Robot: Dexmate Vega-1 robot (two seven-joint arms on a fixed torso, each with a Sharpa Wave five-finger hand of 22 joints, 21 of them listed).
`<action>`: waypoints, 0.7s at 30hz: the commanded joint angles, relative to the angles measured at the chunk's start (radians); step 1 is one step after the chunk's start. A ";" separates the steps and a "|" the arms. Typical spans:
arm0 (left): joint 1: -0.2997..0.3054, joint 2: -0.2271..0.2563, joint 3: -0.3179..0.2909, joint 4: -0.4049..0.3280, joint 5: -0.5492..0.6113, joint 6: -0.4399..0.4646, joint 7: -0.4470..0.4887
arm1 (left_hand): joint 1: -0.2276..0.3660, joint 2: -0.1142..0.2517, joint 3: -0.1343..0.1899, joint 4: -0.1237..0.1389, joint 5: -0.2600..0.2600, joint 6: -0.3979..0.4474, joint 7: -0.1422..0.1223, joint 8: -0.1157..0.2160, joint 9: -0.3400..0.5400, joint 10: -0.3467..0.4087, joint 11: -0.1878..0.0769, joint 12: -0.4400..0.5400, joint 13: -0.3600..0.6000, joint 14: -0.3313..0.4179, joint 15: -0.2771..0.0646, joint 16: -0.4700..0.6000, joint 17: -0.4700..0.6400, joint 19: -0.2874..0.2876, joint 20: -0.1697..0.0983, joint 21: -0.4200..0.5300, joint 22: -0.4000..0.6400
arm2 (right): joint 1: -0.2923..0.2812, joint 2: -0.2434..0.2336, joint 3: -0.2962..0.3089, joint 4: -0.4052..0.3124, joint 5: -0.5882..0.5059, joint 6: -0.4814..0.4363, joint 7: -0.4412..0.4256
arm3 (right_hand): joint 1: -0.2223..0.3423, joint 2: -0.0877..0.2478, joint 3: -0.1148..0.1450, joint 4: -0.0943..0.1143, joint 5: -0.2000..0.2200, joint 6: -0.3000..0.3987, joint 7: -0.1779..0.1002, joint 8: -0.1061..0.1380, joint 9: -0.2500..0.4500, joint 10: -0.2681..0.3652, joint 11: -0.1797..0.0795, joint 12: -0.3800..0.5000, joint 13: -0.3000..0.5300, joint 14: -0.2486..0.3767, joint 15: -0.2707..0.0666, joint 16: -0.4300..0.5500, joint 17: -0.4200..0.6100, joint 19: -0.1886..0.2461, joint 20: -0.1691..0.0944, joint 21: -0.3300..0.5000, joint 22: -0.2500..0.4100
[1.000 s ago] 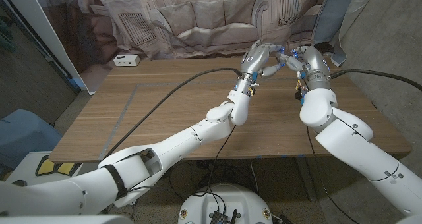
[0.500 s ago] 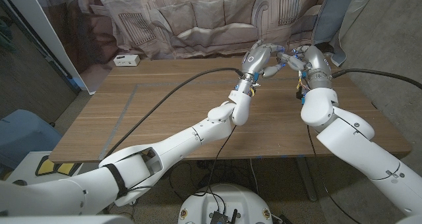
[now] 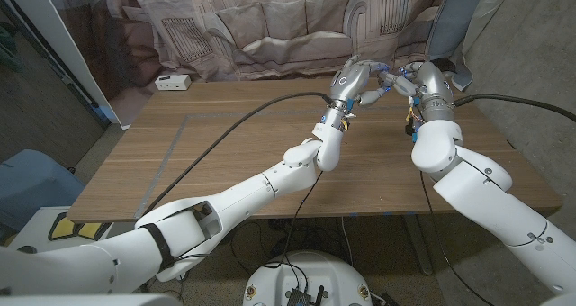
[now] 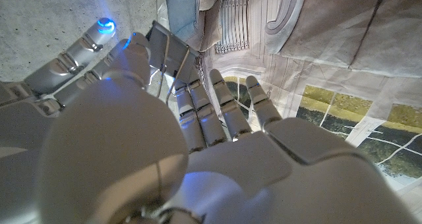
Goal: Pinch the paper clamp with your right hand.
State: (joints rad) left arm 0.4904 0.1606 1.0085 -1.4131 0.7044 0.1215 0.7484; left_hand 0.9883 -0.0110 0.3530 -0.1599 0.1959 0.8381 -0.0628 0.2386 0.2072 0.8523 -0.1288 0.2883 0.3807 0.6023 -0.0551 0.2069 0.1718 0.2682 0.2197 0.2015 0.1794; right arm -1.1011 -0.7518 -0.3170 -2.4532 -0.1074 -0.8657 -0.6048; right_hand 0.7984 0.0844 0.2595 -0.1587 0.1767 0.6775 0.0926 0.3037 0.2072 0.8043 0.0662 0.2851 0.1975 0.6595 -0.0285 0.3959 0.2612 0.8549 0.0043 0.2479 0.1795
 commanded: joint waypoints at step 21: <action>0.000 0.006 -0.002 0.001 -0.013 -0.006 -0.008 | 0.006 0.033 0.003 0.011 0.004 0.049 -0.042 -0.002 0.005 0.087 -0.085 -0.009 0.010 0.017 -0.068 -0.004 -0.001 0.018 -0.003 0.006 0.003 | -0.007 0.014 0.012 0.024 0.002 0.048 -0.014 | 0.061 0.009 0.000 0.002 0.003 0.078 -0.021 0.015 0.002 0.074 -0.021 0.008 0.005 0.049 -0.031 0.037 0.024 0.031 -0.033 0.013 0.006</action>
State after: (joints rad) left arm 0.4959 0.1598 1.0017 -1.4120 0.6913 0.1214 0.7563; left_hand 0.9883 -0.0110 0.3534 -0.1515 0.1934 0.8419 -0.0592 0.2336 0.2072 0.8524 -0.1290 0.2841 0.3883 0.6130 -0.0590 0.2065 0.1719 0.2772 0.2188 0.2015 0.1793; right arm -1.1031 -0.7424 -0.3107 -2.4398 -0.1053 -0.8446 -0.6136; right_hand 0.8484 0.0895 0.2606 -0.1653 0.1777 0.7454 0.0746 0.3154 0.2069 0.8666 0.0466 0.2893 0.1975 0.6971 -0.0552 0.4258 0.2812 0.8808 -0.0272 0.2556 0.1842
